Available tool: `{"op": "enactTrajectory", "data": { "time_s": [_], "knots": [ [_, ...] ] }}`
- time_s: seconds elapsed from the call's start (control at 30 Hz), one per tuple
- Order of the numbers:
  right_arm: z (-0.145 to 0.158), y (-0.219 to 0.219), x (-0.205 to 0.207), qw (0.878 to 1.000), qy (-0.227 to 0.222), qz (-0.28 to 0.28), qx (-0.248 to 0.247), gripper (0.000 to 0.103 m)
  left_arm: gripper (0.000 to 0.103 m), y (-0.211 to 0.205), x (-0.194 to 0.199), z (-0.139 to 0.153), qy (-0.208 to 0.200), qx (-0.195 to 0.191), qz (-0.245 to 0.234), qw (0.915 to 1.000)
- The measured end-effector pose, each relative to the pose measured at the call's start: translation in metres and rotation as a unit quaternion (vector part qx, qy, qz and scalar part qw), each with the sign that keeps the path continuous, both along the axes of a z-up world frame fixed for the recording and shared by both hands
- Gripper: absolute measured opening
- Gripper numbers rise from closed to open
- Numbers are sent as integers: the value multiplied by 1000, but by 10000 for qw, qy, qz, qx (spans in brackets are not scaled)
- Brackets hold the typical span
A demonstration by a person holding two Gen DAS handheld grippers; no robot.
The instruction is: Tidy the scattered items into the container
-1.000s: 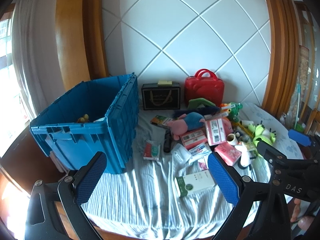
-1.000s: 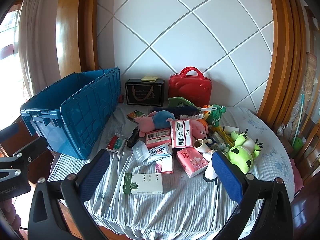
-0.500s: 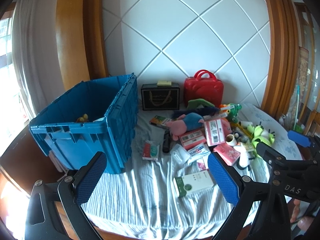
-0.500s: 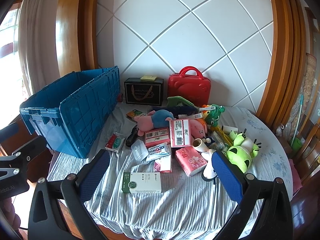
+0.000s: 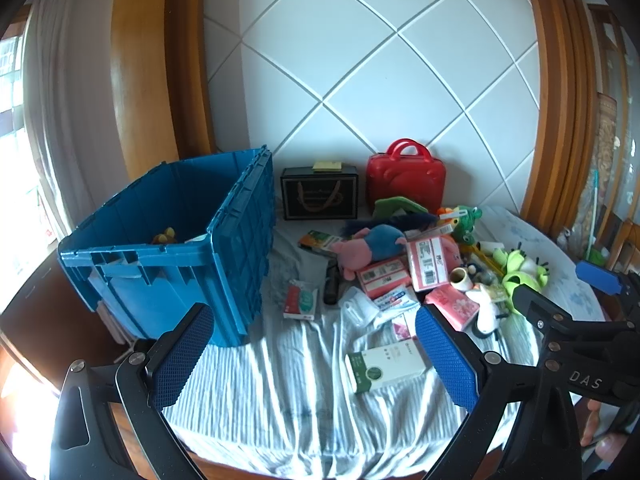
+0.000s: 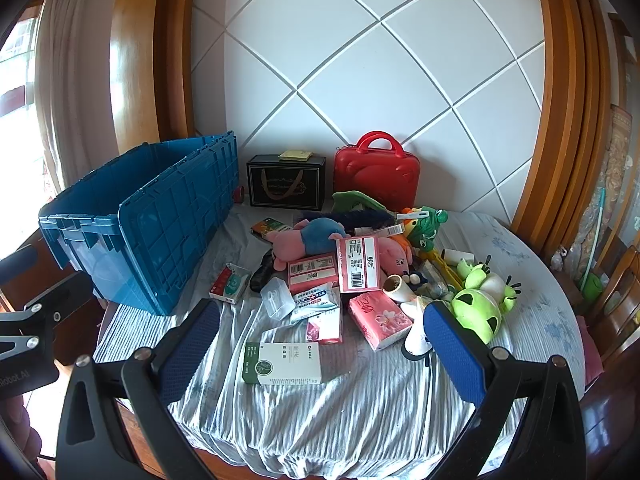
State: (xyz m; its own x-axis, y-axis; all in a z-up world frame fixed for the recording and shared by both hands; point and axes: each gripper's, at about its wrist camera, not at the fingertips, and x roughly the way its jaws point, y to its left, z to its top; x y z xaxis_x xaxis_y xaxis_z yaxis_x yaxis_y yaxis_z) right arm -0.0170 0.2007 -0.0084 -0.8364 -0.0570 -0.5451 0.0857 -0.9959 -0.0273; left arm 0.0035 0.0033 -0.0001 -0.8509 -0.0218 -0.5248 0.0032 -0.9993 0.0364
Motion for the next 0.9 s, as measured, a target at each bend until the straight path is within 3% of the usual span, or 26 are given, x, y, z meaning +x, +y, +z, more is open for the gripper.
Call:
{"op": "enactTrajectory", "data": {
  "time_s": [0.9],
  "knots": [
    [-4, 0, -7, 10000, -53, -58, -5, 103, 102, 10, -10, -4, -72, -45, -24, 10000]
  ]
}}
